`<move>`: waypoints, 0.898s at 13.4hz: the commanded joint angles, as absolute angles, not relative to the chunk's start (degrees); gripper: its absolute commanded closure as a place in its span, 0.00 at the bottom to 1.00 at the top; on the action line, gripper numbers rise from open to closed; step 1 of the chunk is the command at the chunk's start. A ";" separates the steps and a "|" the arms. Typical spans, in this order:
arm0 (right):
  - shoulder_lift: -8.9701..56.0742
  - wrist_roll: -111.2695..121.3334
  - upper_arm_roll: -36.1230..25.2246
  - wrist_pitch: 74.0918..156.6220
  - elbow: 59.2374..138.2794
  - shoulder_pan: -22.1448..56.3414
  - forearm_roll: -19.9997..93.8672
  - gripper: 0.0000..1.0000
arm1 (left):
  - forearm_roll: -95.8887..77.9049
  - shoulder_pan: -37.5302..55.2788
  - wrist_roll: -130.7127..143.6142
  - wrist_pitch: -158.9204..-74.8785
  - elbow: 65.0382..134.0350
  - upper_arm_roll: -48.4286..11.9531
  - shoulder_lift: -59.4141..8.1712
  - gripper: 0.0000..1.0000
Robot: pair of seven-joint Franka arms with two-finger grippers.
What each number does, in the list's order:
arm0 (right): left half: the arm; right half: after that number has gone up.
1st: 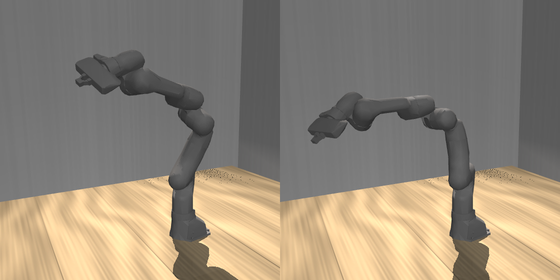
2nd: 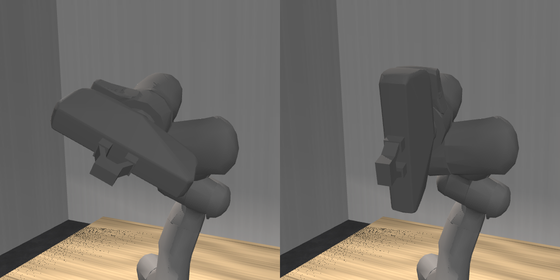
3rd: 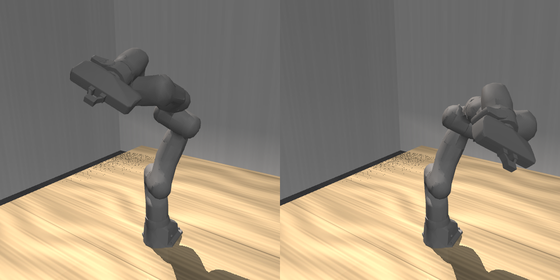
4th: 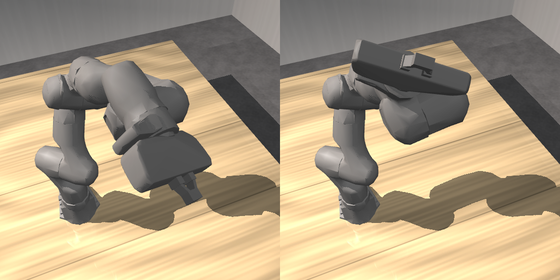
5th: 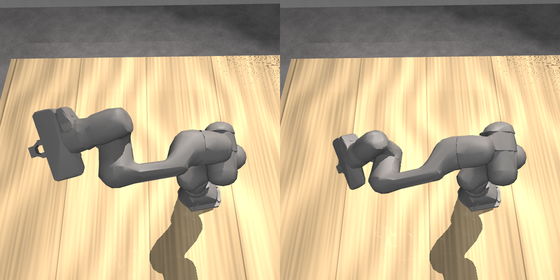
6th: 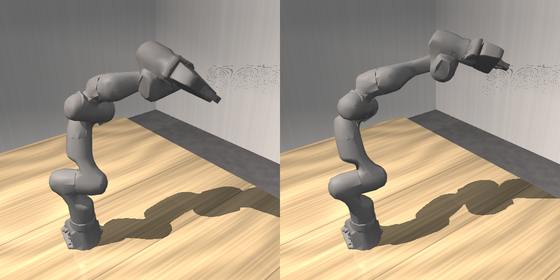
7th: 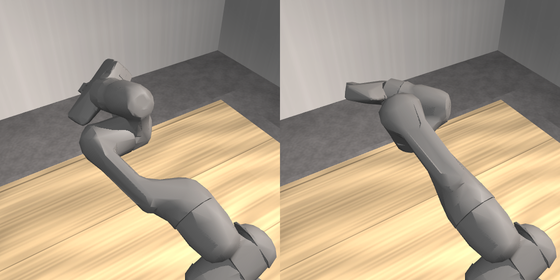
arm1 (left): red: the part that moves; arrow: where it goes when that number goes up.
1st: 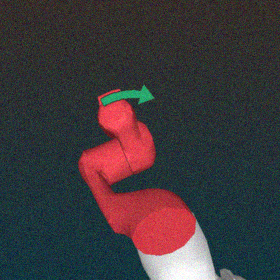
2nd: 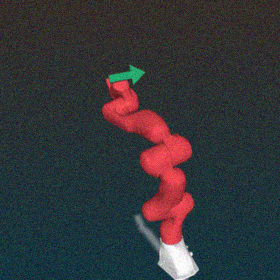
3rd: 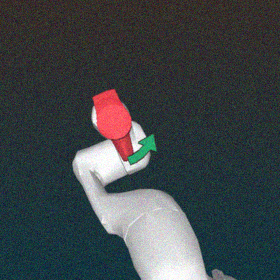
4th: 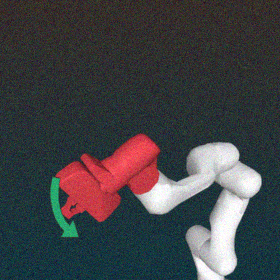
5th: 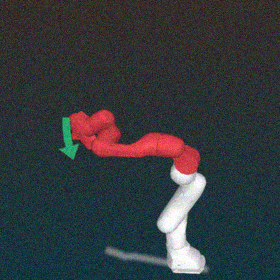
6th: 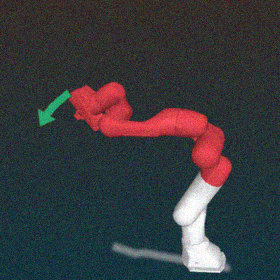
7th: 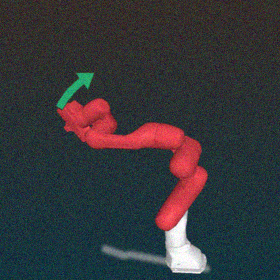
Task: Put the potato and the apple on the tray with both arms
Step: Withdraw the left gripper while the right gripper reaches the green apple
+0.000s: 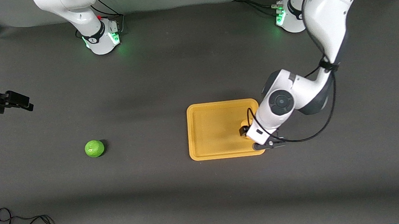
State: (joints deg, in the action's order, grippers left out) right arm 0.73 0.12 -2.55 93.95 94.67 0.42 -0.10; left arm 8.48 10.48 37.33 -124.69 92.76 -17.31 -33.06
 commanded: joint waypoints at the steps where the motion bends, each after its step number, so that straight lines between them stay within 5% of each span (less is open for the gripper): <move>1: 0.79 -0.70 -2.72 103.59 102.27 2.02 0.08 0.00 | 9.32 7.22 33.16 -113.42 88.70 -17.31 -27.35 0.00; 6: 6.66 -0.70 -2.64 121.43 112.75 2.20 0.35 0.00 | 4.06 -3.58 20.23 -101.01 87.19 -17.49 -19.18 0.00; 12: 19.85 -0.79 -2.55 140.43 115.66 3.24 2.02 0.00 | 0.27 -12.73 12.22 -88.25 88.50 -17.40 -9.86 0.00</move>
State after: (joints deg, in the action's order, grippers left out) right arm 16.93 0.05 -2.52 136.72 116.13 2.03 0.82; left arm 1.91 -10.41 14.02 -90.47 86.40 -17.03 -13.62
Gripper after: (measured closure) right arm 0.000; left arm 0.000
